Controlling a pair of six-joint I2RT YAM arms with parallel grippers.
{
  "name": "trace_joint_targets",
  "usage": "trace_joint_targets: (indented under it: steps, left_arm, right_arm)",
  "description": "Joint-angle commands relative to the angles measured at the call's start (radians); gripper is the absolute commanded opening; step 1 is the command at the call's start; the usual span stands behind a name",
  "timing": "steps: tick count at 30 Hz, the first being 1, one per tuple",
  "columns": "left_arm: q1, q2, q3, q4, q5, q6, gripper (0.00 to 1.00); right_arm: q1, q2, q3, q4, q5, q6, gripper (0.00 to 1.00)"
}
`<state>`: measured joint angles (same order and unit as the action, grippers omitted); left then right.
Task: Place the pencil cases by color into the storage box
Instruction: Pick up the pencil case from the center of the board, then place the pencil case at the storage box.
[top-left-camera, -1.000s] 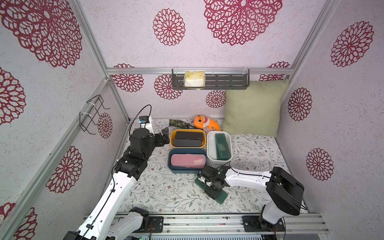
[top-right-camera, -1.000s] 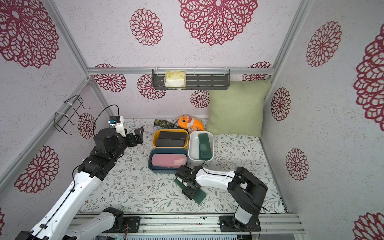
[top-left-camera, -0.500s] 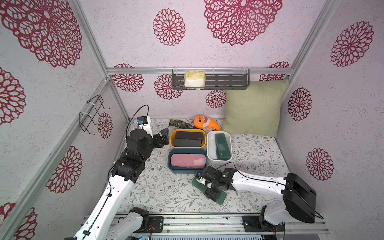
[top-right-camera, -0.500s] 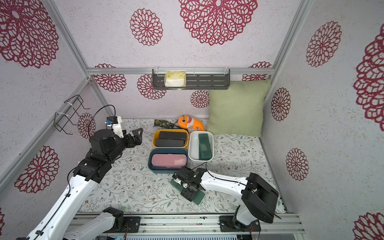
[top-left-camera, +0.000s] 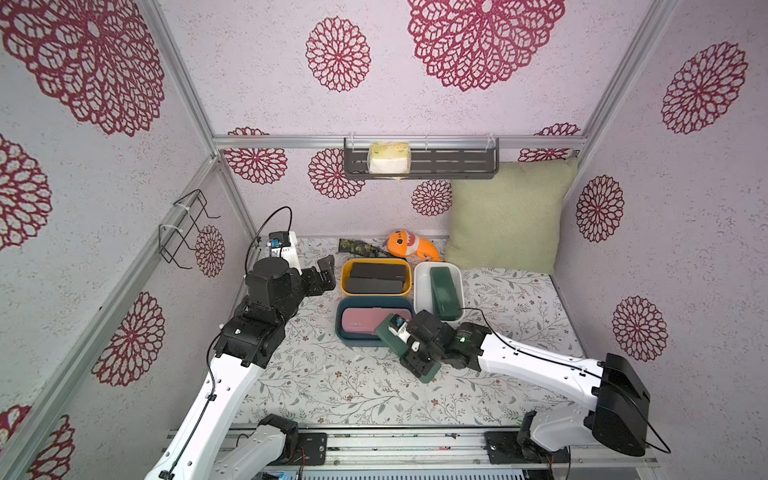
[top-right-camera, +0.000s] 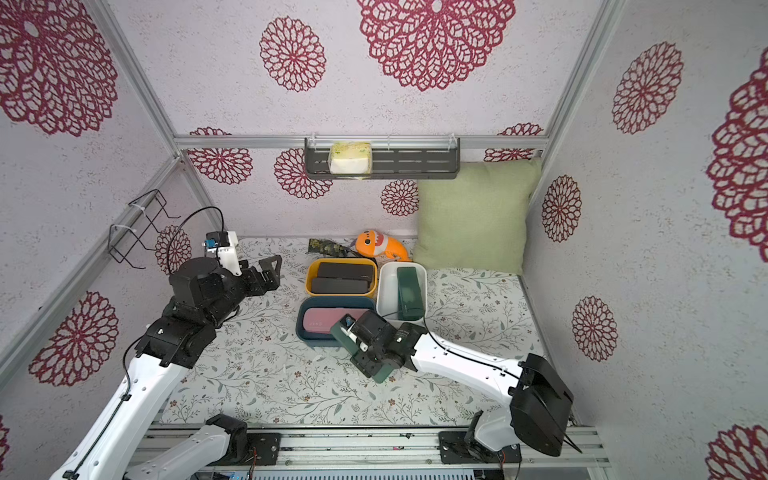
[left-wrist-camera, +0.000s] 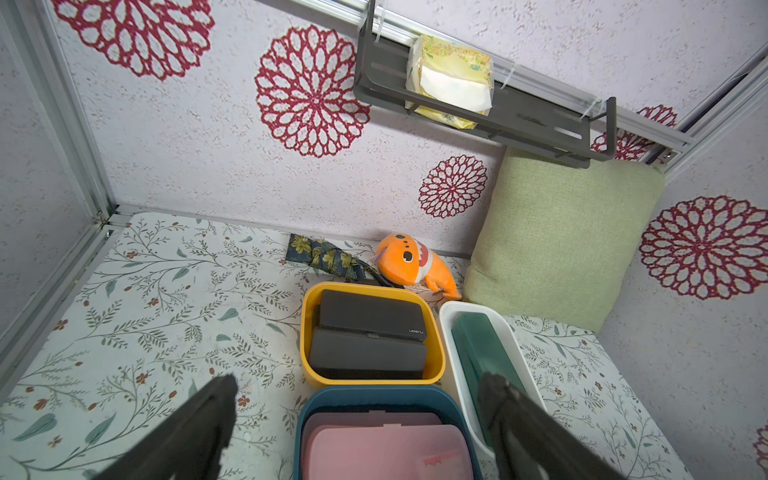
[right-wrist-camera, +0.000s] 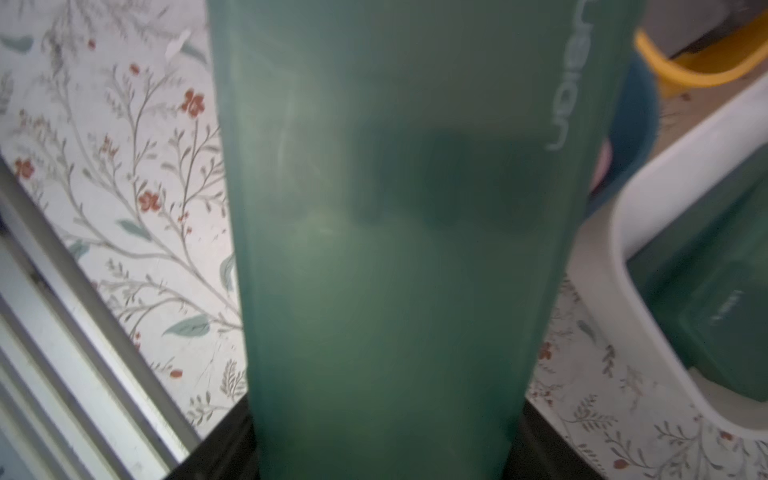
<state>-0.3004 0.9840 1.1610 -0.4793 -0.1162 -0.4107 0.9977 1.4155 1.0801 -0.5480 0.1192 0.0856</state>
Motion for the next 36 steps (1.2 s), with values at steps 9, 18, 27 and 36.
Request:
trace_joint_targets:
  steps: [9, 18, 27, 36]
  left_arm:
    - [0.039, 0.084, 0.124, -0.028, -0.014, 0.042, 0.97]
    - [0.087, 0.193, 0.263, -0.068, 0.079, 0.077, 0.97]
    - [0.128, 0.286, 0.413, -0.135, 0.21, 0.131, 0.97]
    - [0.142, 0.357, 0.492, -0.179, 0.297, 0.157, 0.97]
  right_arm:
    - [-0.199, 0.212, 0.283, -0.065, 0.244, 0.107, 0.49]
    - [-0.295, 0.348, 0.405, -0.133, 0.322, 0.177, 0.48]
    - [-0.33, 0.419, 0.566, -0.201, 0.35, 0.228, 0.48]
    - [-0.338, 0.551, 0.679, -0.287, 0.365, 0.293, 0.48]
